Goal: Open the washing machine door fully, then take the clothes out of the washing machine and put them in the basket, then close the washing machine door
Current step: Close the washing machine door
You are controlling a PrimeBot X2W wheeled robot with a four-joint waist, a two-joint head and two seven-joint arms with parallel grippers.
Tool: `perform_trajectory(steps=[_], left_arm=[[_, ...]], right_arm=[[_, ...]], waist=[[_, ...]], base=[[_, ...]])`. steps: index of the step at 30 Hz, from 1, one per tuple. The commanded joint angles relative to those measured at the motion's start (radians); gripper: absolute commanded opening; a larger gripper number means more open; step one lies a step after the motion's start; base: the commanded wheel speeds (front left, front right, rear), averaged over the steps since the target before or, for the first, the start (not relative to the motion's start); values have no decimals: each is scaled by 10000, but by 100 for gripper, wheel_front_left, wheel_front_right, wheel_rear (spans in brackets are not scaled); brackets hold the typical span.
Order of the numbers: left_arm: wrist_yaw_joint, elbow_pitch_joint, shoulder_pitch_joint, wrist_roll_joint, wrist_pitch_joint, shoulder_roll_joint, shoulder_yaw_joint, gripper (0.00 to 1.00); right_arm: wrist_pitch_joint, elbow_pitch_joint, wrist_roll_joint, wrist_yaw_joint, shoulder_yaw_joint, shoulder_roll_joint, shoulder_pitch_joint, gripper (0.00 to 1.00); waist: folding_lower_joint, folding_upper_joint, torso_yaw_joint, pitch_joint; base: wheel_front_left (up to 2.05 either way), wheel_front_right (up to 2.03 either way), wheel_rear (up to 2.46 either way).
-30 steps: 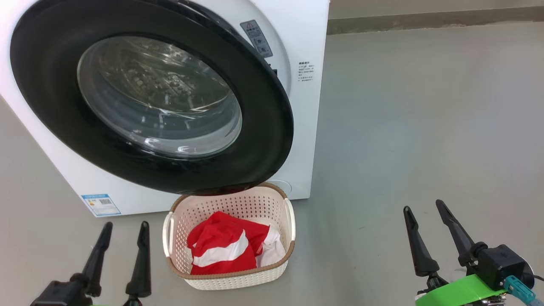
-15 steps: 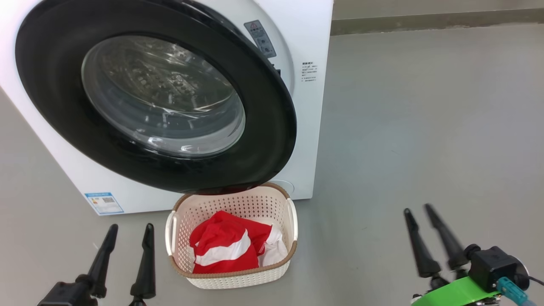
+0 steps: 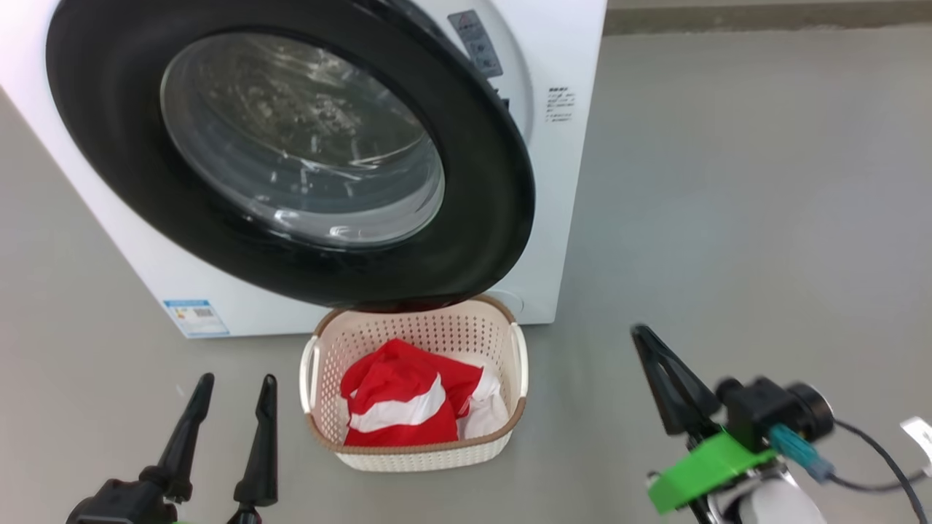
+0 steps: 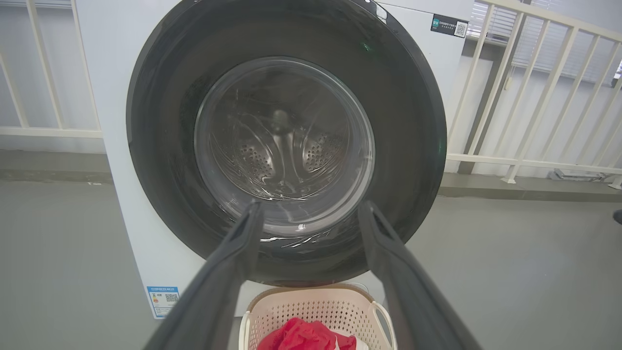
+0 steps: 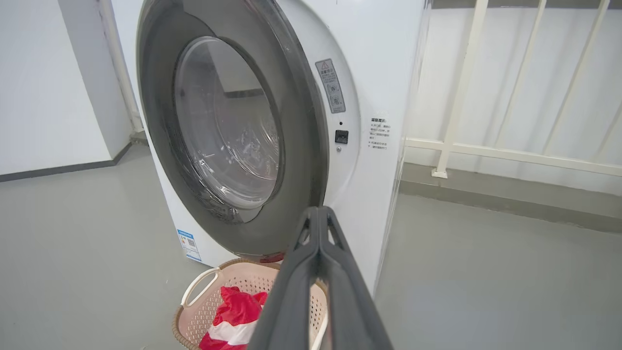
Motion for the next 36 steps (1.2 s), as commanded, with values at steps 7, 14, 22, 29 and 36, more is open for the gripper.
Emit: perform_trajectory(steps=[7, 14, 22, 29, 36], left_arm=[[-90, -488, -644, -27, -120, 7, 277, 100], [-174, -624, -938, -182, -120, -147, 381, 100], [-287, -672, -1280, -276, -120, -424, 370, 100], [-415, -522, -1584, -170, -120, -415, 334, 100], [-484, -393, -1782, -132, -120, -427, 385, 100]], right_arm=[[-65, 792, -129, 48, 1102, -56, -2052, 0], [-65, 1743, 202, 48, 1715, -56, -3573, 0], [-65, 2696, 284, 48, 2079, -56, -5092, 0], [-65, 3227, 45, 48, 1768, -56, -6117, 0], [-65, 3553, -277, 48, 1309, -56, -6641, 0]], waist=[[0, 0, 540, 676], [0, 0, 884, 1247], [0, 0, 1340, 1972], [0, 0, 1666, 2367], [0, 0, 1850, 2594]], base=[[0, 0, 0], [0, 0, 0], [0, 0, 0], [0, 0, 0], [0, 0, 0]])
